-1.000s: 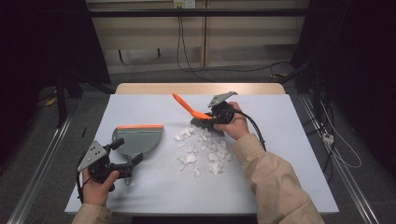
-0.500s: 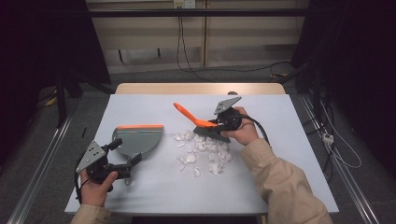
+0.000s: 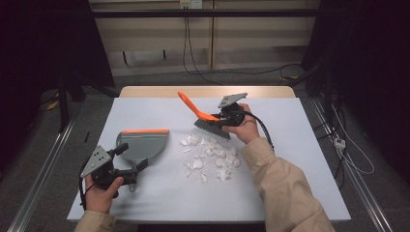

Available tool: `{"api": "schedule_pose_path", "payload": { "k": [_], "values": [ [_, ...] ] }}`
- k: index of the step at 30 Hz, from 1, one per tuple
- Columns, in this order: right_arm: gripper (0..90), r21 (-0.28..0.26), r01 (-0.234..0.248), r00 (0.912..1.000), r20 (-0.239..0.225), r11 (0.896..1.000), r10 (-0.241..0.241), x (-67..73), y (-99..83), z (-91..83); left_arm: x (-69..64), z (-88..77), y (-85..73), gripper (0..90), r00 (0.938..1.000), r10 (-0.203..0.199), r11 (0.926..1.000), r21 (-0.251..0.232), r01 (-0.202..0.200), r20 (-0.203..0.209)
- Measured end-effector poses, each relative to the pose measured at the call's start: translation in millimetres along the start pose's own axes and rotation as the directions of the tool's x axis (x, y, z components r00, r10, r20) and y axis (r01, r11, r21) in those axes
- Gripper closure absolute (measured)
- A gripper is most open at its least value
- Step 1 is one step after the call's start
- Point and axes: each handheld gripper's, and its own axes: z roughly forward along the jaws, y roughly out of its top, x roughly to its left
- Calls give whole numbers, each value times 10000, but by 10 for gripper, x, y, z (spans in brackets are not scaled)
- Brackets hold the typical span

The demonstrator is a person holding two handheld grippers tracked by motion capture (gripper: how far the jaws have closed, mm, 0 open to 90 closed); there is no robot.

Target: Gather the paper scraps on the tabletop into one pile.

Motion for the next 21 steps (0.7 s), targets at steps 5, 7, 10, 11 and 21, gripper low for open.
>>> {"api": "schedule_pose_path", "payload": {
  "k": [5,7,10,11,21],
  "values": [
    [717,-96,35,10000,-22,9999,-35,3,37,180,9,-4,-2,50,10000,-37,10000,-53,37,1],
    [717,-186,33,9998,-169,9998,-36,18,37,236,10,-9,-3,50,10000,-46,10000,-42,46,-7],
    [717,-137,237,9989,-395,9996,-242,56,34,296,7,-14,-6,50,9999,-51,10000,-42,51,-97],
    [717,-133,286,9981,-549,9995,-293,69,36,304,13,-15,-3,49,10000,20,10000,-40,-21,-85],
    [717,673,1329,9822,-1424,9888,-1223,187,52,181,29,-10,16,50,9999,-109,9997,-237,107,-87]
  ]
}}
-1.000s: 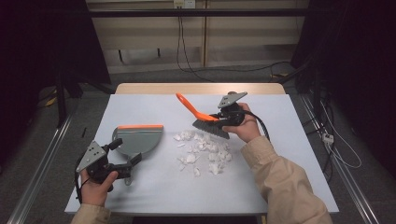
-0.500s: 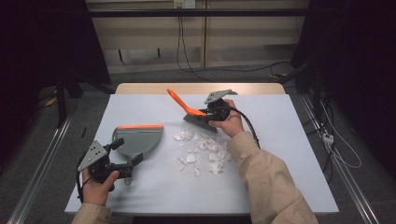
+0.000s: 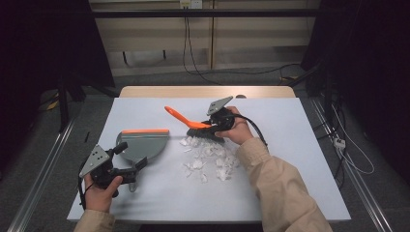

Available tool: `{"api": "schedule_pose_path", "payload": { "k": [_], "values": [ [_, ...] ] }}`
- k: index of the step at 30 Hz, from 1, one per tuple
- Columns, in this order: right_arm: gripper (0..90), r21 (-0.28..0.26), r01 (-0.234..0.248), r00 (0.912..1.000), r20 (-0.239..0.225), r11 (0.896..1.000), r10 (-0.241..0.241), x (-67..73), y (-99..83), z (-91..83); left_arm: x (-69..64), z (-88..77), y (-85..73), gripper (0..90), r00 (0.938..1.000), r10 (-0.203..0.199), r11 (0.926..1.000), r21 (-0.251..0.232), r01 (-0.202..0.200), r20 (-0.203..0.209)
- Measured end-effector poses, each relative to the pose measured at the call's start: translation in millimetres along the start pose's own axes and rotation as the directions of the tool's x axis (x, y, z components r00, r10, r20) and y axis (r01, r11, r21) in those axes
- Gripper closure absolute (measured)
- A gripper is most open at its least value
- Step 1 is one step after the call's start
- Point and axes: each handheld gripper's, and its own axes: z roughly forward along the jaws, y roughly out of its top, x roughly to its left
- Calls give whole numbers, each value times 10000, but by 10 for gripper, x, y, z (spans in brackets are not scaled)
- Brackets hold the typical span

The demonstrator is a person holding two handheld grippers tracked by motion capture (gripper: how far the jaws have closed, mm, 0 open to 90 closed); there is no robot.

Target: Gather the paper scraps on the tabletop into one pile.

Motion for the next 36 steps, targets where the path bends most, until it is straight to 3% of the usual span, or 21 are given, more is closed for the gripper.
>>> {"api": "schedule_pose_path", "payload": {
  "k": [4,8,10,17,22,25,28,32,35,36],
  "values": [
    [716,265,292,9993,-253,9992,-285,84,-28,-93,5,-9,4,50,10000,-1,10000,-16,1,5],
    [716,518,558,9984,-151,9971,-551,126,-34,-249,1,-32,6,50,10000,42,10000,-2,-42,-9],
    [716,300,360,9991,-236,9989,-353,110,-40,-348,5,-44,5,50,10000,71,10000,-7,-71,-41],
    [716,-344,-5,9992,408,9994,19,83,15,-526,-6,-51,-3,50,10000,69,10000,34,-69,2],
    [716,-346,-31,9939,1100,9994,69,31,71,-384,-18,-52,-10,50,10000,20,10000,31,-20,3],
    [716,-384,-91,9930,1173,9992,136,-15,86,-237,-25,-37,-16,50,10000,62,9999,102,-63,70],
    [716,-598,-161,9947,1008,9981,221,-16,111,-69,-23,-31,-14,50,9999,52,9999,88,-53,106],
    [716,-371,59,9976,696,9993,-33,27,132,137,-11,-28,-17,50,10000,-9,10000,64,8,74],
    [717,-460,88,9998,168,9989,-80,72,122,197,-7,-36,-21,50,10000,-4,10000,97,3,69],
    [717,-393,337,9994,104,9987,-333,85,124,191,-4,-42,-22,50,10000,10,10000,98,-11,58]
  ]
}}
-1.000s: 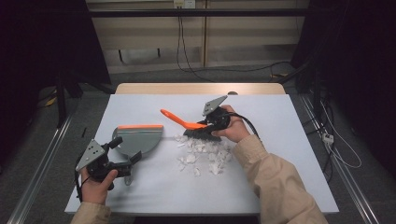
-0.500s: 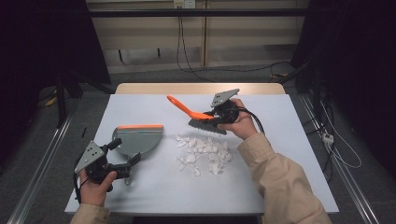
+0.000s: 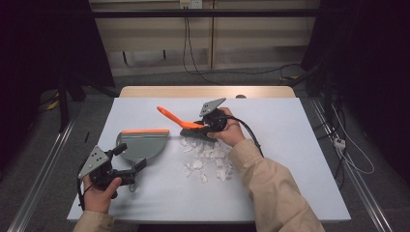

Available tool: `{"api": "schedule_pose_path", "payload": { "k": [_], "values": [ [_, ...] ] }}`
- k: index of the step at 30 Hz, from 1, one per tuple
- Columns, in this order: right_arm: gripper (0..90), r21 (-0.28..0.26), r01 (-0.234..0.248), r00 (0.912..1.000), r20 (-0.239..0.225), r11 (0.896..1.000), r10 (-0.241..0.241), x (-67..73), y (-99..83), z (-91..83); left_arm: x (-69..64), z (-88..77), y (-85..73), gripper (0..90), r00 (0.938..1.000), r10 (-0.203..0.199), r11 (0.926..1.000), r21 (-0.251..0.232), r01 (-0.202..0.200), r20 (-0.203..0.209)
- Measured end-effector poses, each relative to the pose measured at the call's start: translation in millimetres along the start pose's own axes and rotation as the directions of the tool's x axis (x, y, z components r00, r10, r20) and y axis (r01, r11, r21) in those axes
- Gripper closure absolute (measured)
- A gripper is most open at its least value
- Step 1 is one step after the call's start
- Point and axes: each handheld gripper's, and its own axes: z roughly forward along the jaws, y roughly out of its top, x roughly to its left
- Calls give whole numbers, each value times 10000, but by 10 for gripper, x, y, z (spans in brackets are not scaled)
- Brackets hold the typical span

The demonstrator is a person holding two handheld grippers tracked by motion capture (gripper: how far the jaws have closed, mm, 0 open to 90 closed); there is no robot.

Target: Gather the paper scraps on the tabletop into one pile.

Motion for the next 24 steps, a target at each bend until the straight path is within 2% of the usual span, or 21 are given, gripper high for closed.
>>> {"api": "schedule_pose_path", "payload": {
  "k": [7,10,12,14,17,19,24],
  "values": [
    [717,548,521,9957,-792,9971,-477,90,-27,-150,5,-26,-8,50,10000,-4,10000,39,4,-64],
    [716,685,706,9933,-966,9952,-638,139,-36,-234,2,-33,-8,50,10000,2,10000,40,-2,-69],
    [717,854,773,9941,-824,9933,-703,154,-31,-309,3,-33,-11,50,10000,-3,10000,39,3,-52],
    [716,725,701,9959,-628,9949,-656,141,-20,-399,1,-35,-9,50,10000,29,10000,50,-28,-65],
    [716,105,171,9995,-269,9998,-168,101,10,-554,0,-35,-4,50,10000,-10,10000,-7,10,-56],
    [716,-85,-99,9999,87,9999,100,96,40,-633,3,-32,-3,50,10000,-19,10000,-8,19,-50],
    [716,-554,-760,9947,648,9956,796,129,92,-781,-3,-18,-3,50,10000,14,10000,6,-14,13]
  ]
}}
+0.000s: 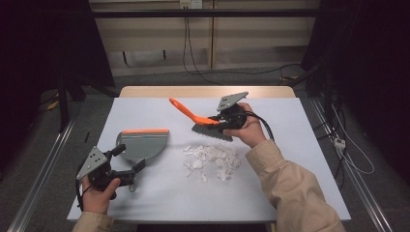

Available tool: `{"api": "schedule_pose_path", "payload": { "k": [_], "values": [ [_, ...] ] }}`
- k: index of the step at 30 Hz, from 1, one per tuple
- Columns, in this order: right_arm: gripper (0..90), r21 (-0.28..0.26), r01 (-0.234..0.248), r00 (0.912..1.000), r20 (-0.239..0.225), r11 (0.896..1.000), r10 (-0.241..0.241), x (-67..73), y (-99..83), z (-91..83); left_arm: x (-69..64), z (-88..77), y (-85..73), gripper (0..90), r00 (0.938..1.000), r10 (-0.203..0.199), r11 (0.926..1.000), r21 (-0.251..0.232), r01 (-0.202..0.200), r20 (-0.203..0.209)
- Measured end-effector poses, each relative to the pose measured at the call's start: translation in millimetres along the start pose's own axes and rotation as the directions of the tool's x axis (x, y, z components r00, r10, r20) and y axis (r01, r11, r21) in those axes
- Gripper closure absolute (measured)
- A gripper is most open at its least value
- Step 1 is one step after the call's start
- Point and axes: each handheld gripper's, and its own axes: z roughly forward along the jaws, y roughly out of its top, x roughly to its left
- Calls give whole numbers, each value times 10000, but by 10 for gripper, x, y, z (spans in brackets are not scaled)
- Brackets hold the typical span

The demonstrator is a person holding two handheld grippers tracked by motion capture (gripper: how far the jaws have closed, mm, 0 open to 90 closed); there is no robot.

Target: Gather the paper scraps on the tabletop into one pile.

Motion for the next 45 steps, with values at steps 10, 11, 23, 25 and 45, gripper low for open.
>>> {"api": "schedule_pose_path", "payload": {
  "k": [10,11,23,25,45],
  "values": [
    [717,-476,-1306,9914,-44,9903,1306,277,-78,-34,-2,3,-5,50,10000,26,10000,51,-26,-30],
    [717,-528,-1460,9893,-28,9879,1460,303,-101,-19,-2,1,-5,50,10000,9,10000,54,-9,-33],
    [717,-698,-2010,9744,-1171,9771,1921,912,-91,131,11,-10,-16,50,9999,-32,10000,51,32,-101],
    [717,-688,-2094,9686,-1510,9754,1972,1027,-125,176,13,-15,-17,50,9999,-14,10000,50,15,-105],
    [717,-84,-2713,9538,-1368,9625,2676,828,-475,333,11,-36,-12,50,9999,-12,10000,37,12,-147]
  ]
}}
